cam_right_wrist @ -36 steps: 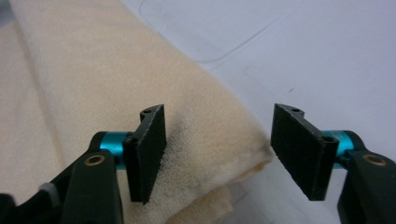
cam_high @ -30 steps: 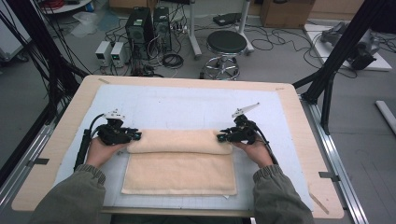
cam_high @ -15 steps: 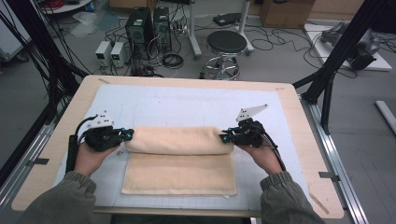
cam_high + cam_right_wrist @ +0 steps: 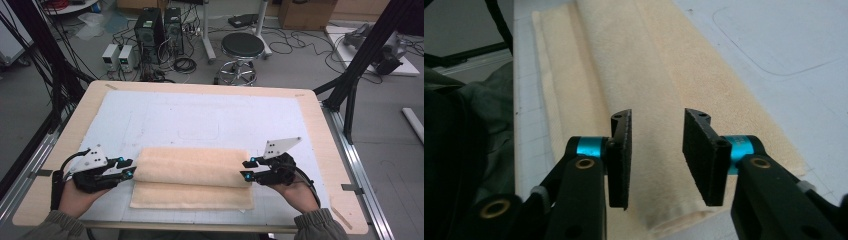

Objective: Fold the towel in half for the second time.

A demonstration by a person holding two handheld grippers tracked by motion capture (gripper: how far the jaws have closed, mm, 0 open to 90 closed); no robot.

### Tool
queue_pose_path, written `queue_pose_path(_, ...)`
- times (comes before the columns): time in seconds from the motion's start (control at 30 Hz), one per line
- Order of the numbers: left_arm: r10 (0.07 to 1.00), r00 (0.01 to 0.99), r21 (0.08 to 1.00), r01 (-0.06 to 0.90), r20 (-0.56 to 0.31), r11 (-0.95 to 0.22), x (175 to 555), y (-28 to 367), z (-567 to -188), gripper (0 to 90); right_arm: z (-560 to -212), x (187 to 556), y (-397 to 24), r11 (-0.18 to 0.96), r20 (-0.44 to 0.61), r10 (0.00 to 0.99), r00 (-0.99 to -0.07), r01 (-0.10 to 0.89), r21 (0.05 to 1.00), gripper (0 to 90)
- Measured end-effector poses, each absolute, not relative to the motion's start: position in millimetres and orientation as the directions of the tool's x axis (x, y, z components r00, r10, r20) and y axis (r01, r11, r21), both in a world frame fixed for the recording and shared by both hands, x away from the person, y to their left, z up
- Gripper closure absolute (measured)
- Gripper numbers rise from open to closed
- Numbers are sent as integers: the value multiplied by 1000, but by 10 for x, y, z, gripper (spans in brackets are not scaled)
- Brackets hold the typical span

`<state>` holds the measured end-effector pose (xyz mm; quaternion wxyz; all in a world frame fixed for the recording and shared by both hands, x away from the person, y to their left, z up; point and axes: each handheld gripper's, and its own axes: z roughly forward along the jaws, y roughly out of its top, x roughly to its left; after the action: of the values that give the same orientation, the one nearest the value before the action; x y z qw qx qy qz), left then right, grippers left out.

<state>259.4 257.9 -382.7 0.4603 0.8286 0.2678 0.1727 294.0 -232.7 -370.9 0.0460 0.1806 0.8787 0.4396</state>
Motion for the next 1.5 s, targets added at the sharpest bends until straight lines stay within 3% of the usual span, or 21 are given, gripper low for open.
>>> queue_pose_path(0.3, 651, 759, 818, 388, -22, -425, 3056, 2407, -4062, 419, -4010, 3207, -2129, 578, 147, 347, -926, 335, 744, 523)
queue_pose_path(0.37, 632, 772, 796, 422, -65, -433, 3110, 2386, -4116, 455, -4054, 3231, -2089, 584, 166, 336, -927, 344, 736, 523)
queue_pose_path(0.47, 594, 802, 781, 408, -60, -473, 3067, 2372, -4165, 676, -4103, 3231, -2024, 599, 180, 309, -934, 338, 725, 593)
queue_pose_path(0.53, 582, 812, 789, 392, -54, -473, 3018, 2387, -4148, 796, -4111, 3214, -2003, 614, 176, 283, -943, 319, 722, 707)
queue_pose_path(0.6, 570, 820, 794, 380, -52, -474, 2942, 2413, -4096, 813, -4088, 3183, -2002, 619, 174, 270, -947, 309, 722, 751)
queue_pose_path(0.77, 510, 859, 826, 317, -42, -467, 2564, 2518, -3866, 804, -3905, 2928, -2074, 594, 166, 223, -961, 269, 758, 725)
queue_pose_path(0.83, 518, 855, 846, 298, -31, -441, 2439, 2567, -3787, 732, -3830, 2854, -2133, 572, 151, 219, -964, 252, 781, 692)
queue_pose_path(0.87, 520, 854, 849, 300, -36, -435, 2425, 2576, -3775, 646, -3794, 2839, -2166, 559, 141, 226, -964, 247, 792, 674)
queue_pose_path(0.97, 537, 843, 853, 306, -37, -422, 2409, 2598, -3761, 597, -3782, 2863, -2198, 557, 128, 261, -957, 257, 790, 646)
queue_pose_path(1.3, 512, 857, 783, 359, -60, -508, 2493, 2417, -4170, 584, -4110, 2865, -2172, 615, 136, 262, -955, 274, 739, 597)
queue_pose_path(1.5, 501, 865, 763, 344, -31, -547, 2419, 2309, -4299, 591, -4238, 2766, -2171, 637, 138, 236, -962, 261, 726, 566)
